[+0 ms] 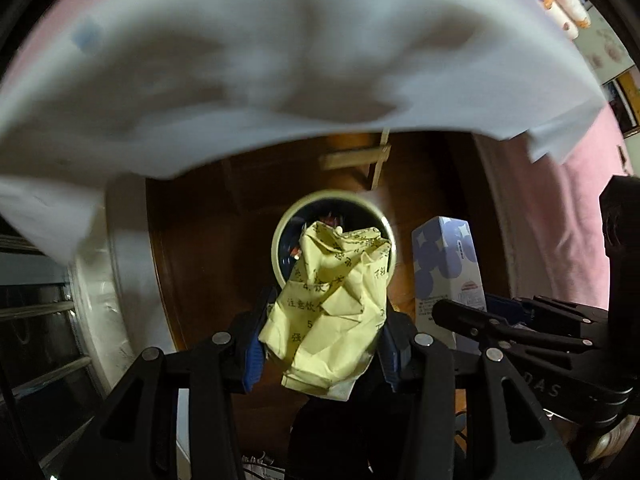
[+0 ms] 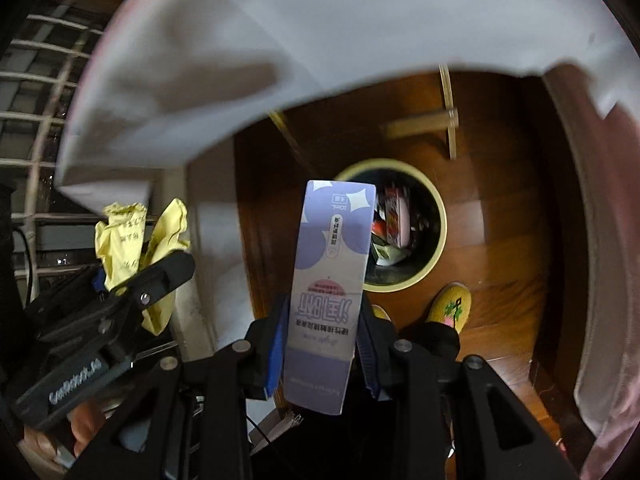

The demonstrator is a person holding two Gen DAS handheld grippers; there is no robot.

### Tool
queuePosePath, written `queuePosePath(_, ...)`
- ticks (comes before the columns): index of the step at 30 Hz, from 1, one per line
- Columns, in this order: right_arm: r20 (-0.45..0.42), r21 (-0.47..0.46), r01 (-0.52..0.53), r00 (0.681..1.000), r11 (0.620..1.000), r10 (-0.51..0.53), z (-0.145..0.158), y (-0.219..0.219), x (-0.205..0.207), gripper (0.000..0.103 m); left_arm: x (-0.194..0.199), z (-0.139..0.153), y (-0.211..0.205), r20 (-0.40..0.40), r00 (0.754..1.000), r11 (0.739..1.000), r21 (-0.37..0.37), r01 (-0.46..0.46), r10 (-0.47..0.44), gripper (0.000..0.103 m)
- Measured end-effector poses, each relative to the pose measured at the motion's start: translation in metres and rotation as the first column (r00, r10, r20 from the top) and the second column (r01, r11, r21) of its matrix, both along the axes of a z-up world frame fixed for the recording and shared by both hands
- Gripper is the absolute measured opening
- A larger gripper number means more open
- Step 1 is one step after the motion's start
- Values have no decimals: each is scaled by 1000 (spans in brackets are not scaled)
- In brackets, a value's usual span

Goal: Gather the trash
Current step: 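Hold both tools over the bin and open them to drop the items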

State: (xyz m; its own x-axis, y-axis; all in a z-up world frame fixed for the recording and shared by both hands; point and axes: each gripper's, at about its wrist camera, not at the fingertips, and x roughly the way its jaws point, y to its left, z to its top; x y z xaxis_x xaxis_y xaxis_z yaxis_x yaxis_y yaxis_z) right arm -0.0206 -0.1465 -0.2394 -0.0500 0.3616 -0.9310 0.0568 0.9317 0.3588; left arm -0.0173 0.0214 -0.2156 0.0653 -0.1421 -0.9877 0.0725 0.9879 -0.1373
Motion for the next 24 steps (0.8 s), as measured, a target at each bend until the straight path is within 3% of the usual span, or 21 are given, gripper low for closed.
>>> queuePosePath(7, -48, -24, 21, 999, 999, -22, -90, -11, 12, 32, 9, -82, -26, -44, 999, 1000, 23, 1, 0, 46)
queuePosePath(16, -83, -28, 23, 996, 999, -26, -153, -21, 20, 36, 22, -137, -34, -41, 998, 999, 32, -39, 40, 53)
queuePosePath(18, -96, -20, 20, 995, 1000, -22, -161, -23, 22, 37, 24, -144, -35, -53, 998, 999, 39, -37, 39, 58)
queuePosePath(22, -102, -9, 24, 995, 1000, -25, -170, -26, 27, 37, 24, -155, -36, -70, 997, 998, 47, -42, 45, 85)
queuePosePath(24, -103, -16, 24, 994, 1000, -26, -174, -28, 29, 39, 26, -158, -37, -70, 996, 997, 63, -48, 53, 92)
